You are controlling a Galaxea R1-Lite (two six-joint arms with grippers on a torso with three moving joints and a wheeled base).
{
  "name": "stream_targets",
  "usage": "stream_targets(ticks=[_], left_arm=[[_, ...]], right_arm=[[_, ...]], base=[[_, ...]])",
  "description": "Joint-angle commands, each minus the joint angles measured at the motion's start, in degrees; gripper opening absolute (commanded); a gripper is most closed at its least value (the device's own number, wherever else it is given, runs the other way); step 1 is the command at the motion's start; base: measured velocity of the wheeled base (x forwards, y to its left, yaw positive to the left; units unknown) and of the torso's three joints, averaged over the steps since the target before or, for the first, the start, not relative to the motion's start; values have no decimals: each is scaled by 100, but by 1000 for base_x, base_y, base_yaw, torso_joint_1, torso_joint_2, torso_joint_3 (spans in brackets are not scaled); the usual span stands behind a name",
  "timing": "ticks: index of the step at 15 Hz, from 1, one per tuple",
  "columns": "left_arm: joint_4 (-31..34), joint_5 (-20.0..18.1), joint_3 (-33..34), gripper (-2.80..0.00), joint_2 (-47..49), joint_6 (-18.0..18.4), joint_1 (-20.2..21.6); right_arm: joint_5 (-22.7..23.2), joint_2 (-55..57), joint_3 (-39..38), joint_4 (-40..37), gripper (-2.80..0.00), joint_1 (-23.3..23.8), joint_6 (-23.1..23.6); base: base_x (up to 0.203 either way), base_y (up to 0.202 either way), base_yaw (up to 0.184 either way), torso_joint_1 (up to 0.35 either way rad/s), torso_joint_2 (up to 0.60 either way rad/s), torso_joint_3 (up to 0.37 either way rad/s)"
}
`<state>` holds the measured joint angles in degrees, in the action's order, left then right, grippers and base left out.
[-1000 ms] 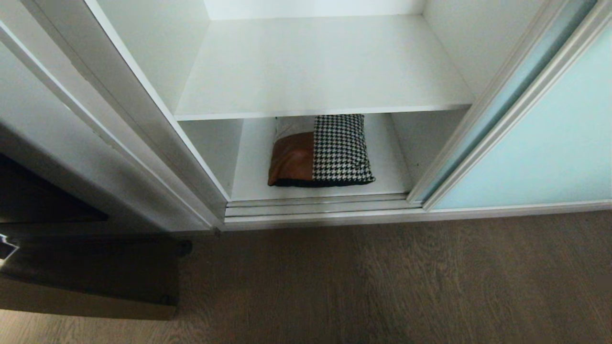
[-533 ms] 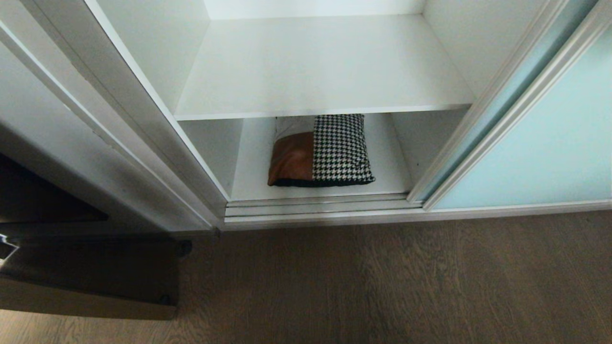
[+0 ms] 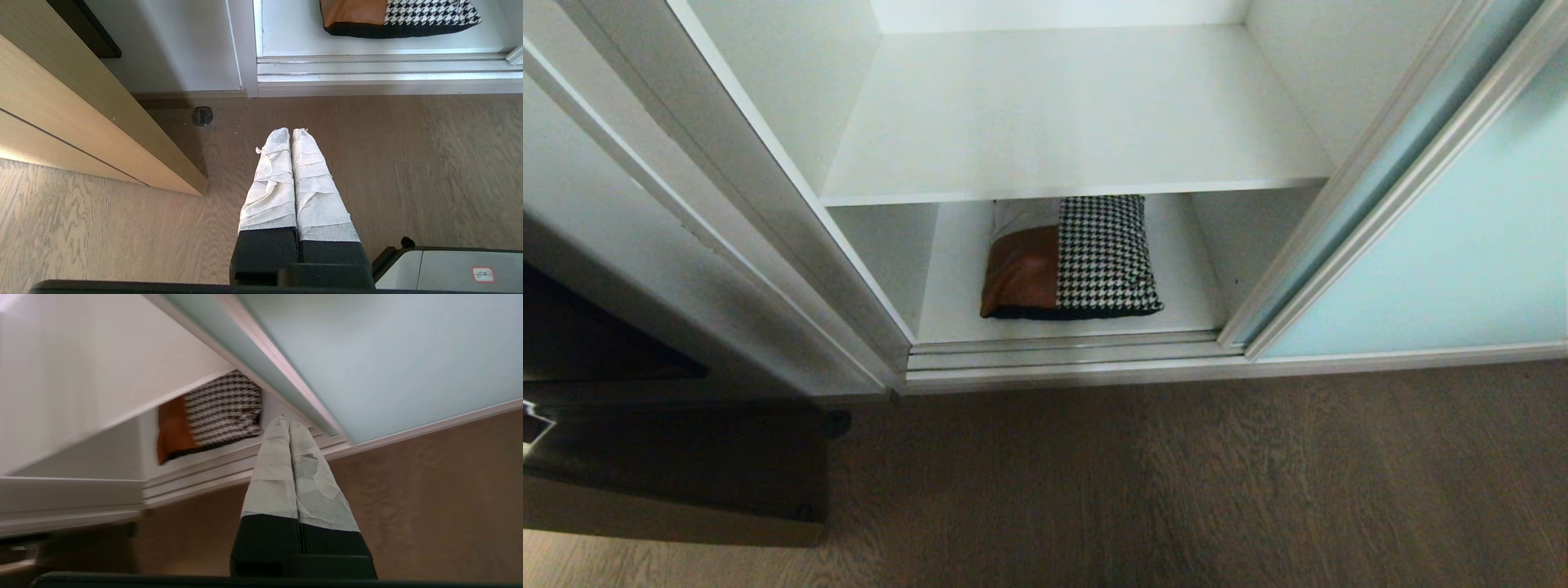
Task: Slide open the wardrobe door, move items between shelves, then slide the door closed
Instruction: Close the door
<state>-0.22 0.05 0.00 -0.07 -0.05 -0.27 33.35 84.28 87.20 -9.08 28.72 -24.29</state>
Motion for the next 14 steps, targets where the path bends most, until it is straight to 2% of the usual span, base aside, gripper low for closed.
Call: stream_targets(ticks=[1,4,7,10,12,14], left_arm=[[-4,4,0,-280,-1,-4,0],[-4,4,0,-280,-1,-4,0],[3,4,0,-280,-1,-4,0],[-4,4,0,-280,-1,-4,0],[-4,4,0,-280,-1,-4,0],[1,4,0,-280,-1,-4,0]], right_arm=[[56,261,94,-15,-280,19,-197],[60,385,240,-21,-280,-40,-431],[84,485,521,7,-280,-213,-1539],[474,613,537,-10,-280,-289,-1999],[739,790,645,131,-280,-320,-2612],[910,930,724,369,-280,-276,-2979]], base=[[0,0,0,0,0,0],[0,0,0,0,0,0],[0,0,0,0,0,0],[0,0,0,0,0,0],[0,0,0,0,0,0],[0,0,0,0,0,0]])
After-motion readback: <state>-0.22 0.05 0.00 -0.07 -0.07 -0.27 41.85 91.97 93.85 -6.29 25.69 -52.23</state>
